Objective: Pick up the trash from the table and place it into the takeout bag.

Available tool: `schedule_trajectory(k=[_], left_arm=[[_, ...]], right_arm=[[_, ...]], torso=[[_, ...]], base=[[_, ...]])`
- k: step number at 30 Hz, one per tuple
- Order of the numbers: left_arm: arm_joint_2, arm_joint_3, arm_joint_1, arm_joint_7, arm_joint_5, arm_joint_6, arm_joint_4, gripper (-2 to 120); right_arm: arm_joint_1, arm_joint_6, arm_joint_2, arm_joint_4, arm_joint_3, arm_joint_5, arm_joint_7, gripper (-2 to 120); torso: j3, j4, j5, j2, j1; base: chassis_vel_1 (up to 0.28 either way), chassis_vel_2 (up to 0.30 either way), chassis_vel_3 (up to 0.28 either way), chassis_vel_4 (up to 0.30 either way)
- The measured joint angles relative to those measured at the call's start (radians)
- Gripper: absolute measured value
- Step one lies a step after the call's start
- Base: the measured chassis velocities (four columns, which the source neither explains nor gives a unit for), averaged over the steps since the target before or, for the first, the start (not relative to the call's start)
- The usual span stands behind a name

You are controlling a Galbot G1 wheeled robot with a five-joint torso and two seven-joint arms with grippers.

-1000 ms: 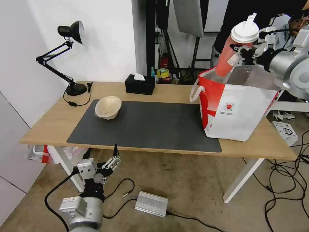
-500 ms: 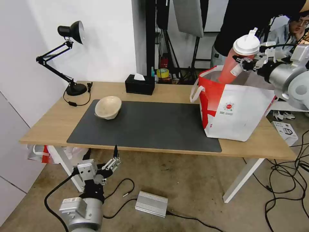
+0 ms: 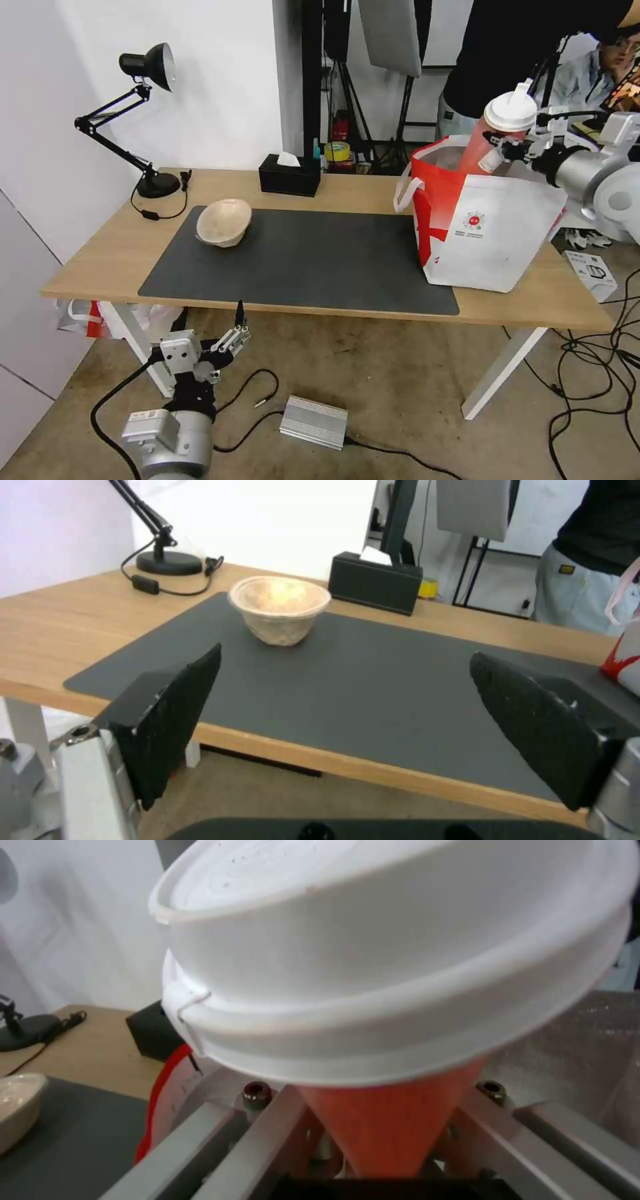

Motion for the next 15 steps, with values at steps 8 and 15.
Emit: schedule_trajectory(k=[8, 15], left_arm=[[-0.004, -0.003, -0.001, 0.001, -0.002, 0.003, -0.002, 100], [-0.002, -0.003, -0.003, 0.003, -0.002, 0.004, -0.001, 100]], right_arm=[[-0.016, -0.009, 0.016, 0.008, 0.009, 0.006, 0.041, 26], [-0.014, -0.016, 0.015, 0.021, 0.012, 0.006, 0.051, 50]], torso=[[0.0, 0.0001, 0.0, 0.0, 0.0], [0.0, 0.0, 0.0, 0.0, 0.0]], base=[[0.0, 0.0, 0.0, 0.0], [0.0, 0.0, 0.0, 0.0]])
